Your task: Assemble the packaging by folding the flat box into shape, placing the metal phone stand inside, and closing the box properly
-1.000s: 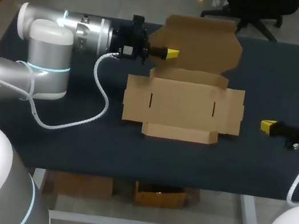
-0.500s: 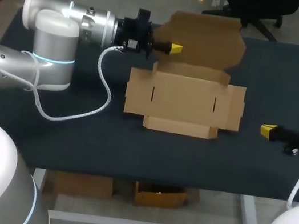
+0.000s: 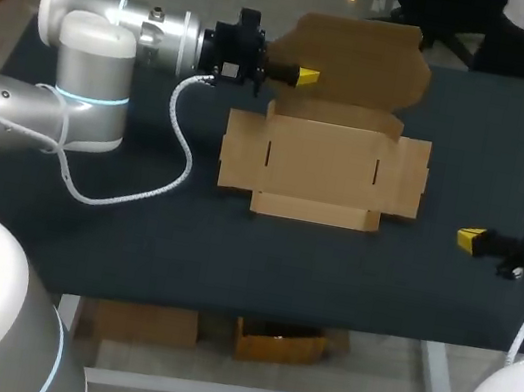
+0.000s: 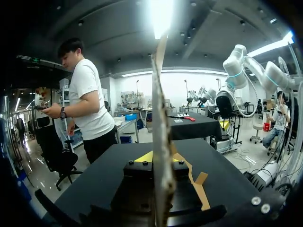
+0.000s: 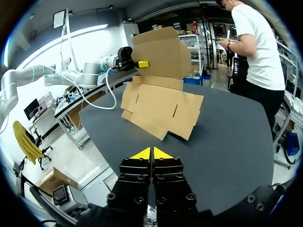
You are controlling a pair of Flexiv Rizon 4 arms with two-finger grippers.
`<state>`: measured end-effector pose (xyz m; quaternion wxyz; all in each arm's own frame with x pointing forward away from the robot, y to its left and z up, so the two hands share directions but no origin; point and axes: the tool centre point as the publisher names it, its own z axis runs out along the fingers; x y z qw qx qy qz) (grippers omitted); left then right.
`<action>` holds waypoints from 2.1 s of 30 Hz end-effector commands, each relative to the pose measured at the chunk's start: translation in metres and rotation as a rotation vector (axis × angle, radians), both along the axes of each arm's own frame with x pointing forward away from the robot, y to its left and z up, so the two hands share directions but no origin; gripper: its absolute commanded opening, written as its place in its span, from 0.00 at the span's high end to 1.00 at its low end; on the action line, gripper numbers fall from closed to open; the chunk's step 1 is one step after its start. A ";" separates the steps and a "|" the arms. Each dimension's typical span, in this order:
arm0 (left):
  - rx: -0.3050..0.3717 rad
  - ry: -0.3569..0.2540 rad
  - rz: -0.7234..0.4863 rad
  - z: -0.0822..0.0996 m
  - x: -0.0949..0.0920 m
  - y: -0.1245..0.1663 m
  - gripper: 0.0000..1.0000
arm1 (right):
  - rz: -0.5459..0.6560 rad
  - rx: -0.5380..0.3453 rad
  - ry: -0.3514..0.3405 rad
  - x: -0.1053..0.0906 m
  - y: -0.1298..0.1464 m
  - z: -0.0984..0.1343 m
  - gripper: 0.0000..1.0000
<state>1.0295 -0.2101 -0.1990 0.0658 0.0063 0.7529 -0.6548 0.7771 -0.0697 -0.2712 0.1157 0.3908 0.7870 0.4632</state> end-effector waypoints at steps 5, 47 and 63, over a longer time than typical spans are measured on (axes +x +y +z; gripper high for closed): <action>-0.008 -0.010 -0.010 0.003 0.004 -0.001 1.00 | -0.011 0.010 -0.016 -0.010 -0.005 0.001 1.00; -0.035 -0.053 -0.059 0.006 -0.030 -0.005 1.00 | 0.075 -0.041 -0.036 0.007 0.048 -0.009 1.00; -0.041 -0.049 -0.056 0.005 -0.028 -0.005 1.00 | 0.118 0.003 -0.035 0.028 0.088 -0.018 1.00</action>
